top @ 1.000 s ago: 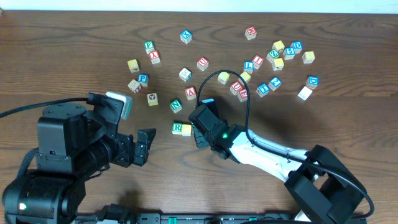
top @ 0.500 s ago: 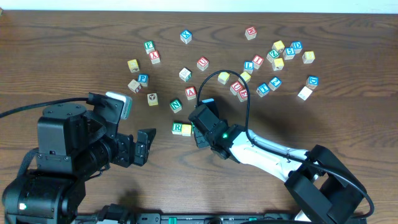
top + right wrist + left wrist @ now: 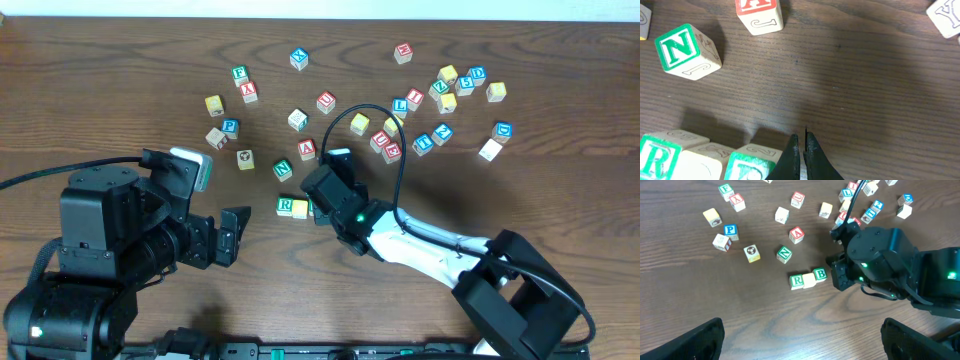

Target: Spell out ROBOT

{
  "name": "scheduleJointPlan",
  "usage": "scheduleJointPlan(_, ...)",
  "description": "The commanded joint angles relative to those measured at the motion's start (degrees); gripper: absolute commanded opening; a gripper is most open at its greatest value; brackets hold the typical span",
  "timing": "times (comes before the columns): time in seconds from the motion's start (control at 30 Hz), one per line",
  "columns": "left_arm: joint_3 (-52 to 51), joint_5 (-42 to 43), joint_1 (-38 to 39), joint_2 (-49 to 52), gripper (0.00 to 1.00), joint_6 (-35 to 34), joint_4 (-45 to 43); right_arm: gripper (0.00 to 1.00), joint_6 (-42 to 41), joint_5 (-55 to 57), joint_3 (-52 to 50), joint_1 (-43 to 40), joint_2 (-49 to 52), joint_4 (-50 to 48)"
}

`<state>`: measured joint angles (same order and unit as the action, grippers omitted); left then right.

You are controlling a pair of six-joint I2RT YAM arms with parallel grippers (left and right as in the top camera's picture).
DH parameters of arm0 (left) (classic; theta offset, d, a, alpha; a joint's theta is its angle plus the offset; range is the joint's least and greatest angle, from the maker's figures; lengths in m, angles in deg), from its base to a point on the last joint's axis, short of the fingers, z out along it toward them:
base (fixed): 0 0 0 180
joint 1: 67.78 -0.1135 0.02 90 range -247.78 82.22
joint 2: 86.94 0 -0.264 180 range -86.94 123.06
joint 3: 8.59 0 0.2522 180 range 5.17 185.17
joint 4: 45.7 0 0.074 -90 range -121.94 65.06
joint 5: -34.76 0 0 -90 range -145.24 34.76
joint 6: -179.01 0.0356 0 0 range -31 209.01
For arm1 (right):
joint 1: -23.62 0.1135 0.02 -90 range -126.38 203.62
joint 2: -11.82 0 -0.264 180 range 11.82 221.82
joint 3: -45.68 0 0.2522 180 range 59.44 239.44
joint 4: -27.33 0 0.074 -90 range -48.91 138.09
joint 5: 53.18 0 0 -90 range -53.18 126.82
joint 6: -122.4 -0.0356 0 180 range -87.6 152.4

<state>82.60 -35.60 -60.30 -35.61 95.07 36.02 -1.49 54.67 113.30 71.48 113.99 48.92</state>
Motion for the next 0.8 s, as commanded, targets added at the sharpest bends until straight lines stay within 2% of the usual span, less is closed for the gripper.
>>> scheduleJointPlan(0.0, 0.15, 0.70, -0.35, -0.11, 0.98, 0.35, 0.15, 0.01, -0.83, 1.42, -0.26, 0.17, 2.19, -1.38)
scheduleJointPlan(0.5, 0.15, 0.68, -0.35, -0.11, 0.98, 0.35, 0.13, 0.01, -0.74, 0.63, -0.26, -1.92, 3.08, -5.57)
scheduleJointPlan(0.77, 0.15, 0.68, -0.35, -0.11, 0.98, 0.35, 0.15, 0.01, -0.48, -3.39, -0.26, -2.01, 3.08, -6.64)
